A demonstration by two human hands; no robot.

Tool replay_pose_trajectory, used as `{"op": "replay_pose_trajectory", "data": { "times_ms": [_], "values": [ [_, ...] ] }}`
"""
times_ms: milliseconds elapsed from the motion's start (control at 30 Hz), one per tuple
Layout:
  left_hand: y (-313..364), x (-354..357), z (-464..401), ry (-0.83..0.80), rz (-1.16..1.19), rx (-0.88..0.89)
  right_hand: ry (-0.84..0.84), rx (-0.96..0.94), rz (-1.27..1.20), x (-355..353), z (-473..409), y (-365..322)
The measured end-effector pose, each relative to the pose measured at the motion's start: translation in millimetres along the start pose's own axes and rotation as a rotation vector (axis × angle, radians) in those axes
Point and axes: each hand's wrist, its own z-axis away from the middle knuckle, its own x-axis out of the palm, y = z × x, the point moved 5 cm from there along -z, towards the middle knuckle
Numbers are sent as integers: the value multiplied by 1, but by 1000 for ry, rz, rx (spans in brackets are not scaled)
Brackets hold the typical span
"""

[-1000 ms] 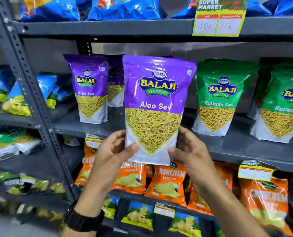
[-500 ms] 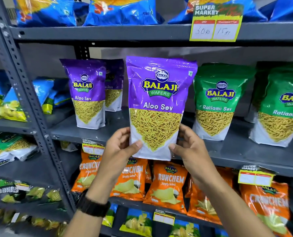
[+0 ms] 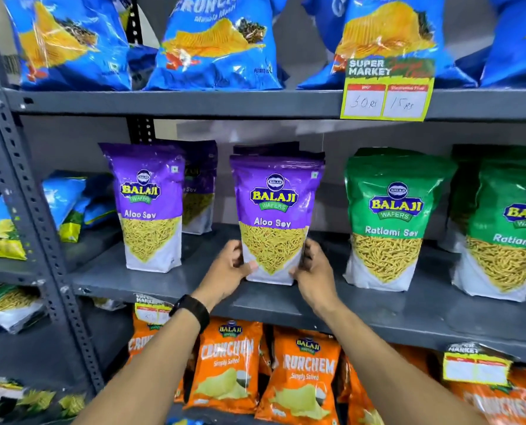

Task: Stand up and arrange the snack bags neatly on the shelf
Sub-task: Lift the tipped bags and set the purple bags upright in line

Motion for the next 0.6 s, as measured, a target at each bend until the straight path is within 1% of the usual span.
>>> {"op": "replay_pose_trajectory", "data": {
  "times_ms": [100,200,267,367,467,533,600],
  "values": [
    [-10,-2,8,81,-120,50,-30,-21,74,4,6,10],
    [-18,-9,1,141,-219,63,-5,-37,137,16,-3,17],
    [-13,-11,2,155,-201,82,10,-44,172,15,-1,14],
    [-5,-8,3,124,-178,86,-16,-90,245,10,3,10],
    [-5,-4,-6,172,-91,67,-101,-148,351,9,-2,2],
    [14,14,-3,178,-68,98,-114,-156,395,-20,5,-7],
    [11,12,-5,202,-12,79,-171,-156,411,-19,3,-7]
  ]
}}
